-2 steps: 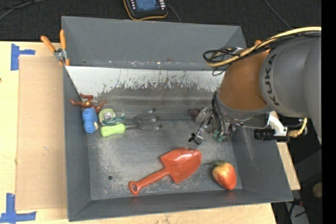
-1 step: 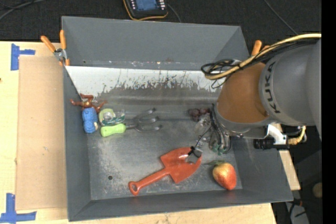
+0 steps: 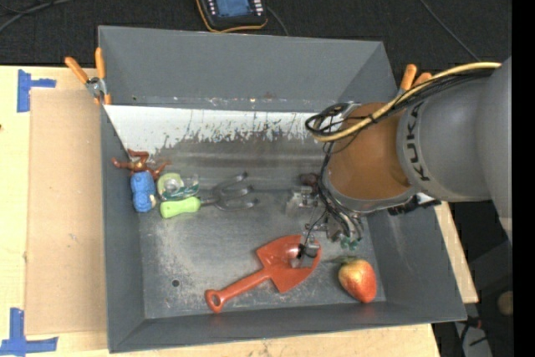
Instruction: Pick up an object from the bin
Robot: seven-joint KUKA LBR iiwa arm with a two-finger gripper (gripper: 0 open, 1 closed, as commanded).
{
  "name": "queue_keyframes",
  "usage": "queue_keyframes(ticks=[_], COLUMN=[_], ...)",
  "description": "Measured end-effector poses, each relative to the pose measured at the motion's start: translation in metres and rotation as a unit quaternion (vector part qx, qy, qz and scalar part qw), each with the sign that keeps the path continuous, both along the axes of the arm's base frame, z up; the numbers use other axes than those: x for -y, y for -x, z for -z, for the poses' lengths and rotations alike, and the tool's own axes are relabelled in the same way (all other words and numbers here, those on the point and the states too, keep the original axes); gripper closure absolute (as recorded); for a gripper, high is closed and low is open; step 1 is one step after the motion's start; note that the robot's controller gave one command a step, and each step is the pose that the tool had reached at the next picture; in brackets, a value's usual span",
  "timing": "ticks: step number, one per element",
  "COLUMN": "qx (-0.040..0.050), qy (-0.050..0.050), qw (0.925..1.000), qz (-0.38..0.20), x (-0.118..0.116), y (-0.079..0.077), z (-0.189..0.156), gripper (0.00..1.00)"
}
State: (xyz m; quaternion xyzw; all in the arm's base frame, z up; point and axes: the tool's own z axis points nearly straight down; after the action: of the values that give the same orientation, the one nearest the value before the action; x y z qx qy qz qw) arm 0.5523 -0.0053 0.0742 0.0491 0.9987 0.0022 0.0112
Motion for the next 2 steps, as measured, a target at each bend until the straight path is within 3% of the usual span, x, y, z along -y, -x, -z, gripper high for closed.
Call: queue_keyframes(ticks=[1, 2], qx=[0.0004, 0.0026], qy=[-0.001, 0.001], qw=[0.9998, 0.9932], qz=[0.018, -0.116], x=[-0.002, 0.042], y=[0.01, -0.002], z=[0.001, 0.004], gripper=[0.0, 1.0])
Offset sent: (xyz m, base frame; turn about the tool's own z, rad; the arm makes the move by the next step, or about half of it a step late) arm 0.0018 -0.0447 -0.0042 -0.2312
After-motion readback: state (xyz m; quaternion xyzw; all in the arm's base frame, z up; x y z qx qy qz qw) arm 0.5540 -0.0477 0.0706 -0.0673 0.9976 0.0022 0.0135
